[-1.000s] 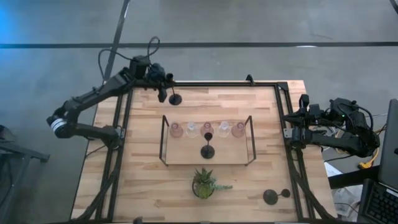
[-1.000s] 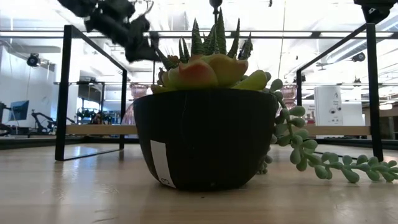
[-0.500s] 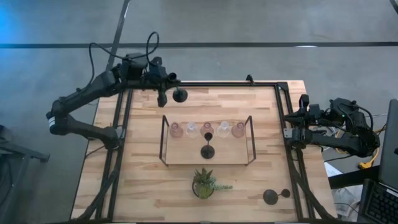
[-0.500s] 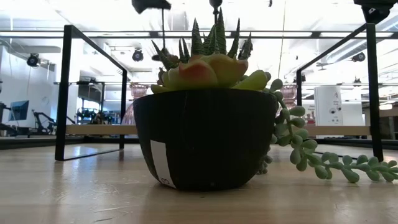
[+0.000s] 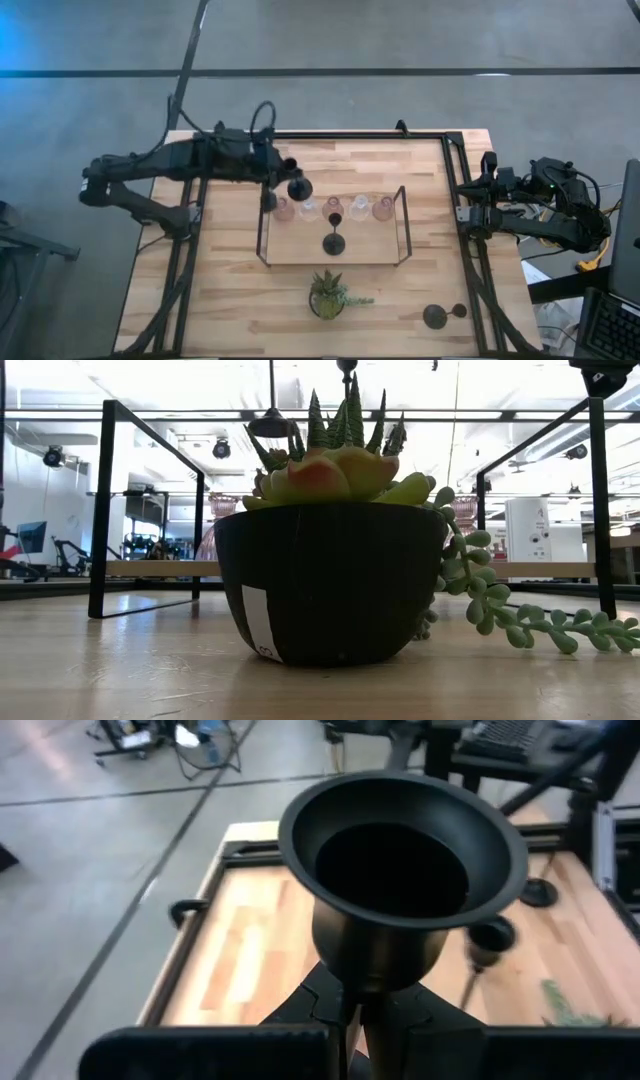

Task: Pick & Place candle stick holders
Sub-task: Put the top black candle holder on the shelf

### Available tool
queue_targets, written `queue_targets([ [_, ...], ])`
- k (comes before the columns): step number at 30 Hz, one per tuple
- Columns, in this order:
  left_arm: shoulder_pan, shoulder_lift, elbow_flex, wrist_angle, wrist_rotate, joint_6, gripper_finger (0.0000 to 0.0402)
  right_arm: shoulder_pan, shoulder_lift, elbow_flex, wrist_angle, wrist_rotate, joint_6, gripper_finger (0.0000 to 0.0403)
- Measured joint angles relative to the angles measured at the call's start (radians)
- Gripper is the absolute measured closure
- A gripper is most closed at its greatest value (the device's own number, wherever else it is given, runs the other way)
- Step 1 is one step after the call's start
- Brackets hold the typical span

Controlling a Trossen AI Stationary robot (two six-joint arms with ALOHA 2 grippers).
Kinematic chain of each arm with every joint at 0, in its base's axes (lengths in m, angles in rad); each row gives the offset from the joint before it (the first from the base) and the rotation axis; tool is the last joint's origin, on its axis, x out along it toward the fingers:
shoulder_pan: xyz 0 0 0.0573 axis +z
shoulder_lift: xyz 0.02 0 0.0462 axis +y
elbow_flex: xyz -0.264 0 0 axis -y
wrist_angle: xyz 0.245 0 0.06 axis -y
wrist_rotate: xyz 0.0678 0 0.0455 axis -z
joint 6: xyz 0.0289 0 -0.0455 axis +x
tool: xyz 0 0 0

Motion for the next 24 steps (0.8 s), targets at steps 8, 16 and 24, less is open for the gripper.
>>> queue_targets([
  [8,-0.117,0.088,-0.004,0.032,-0.067,-0.051,0.0385,0.0,0.0,0.0,0.0,0.0,0.0,0.0394],
  [16,-0.148,0.12,-0.137,0.239,-0.074,-0.123,0.0385,0.0,0.0,0.0,0.0,0.0,0.0,0.0394],
  [24,-0.152,0.087,-0.284,0.361,-0.061,-0.214,0.0385,0.0,0.0,0.0,0.0,0.0,0.0,0.0394],
])
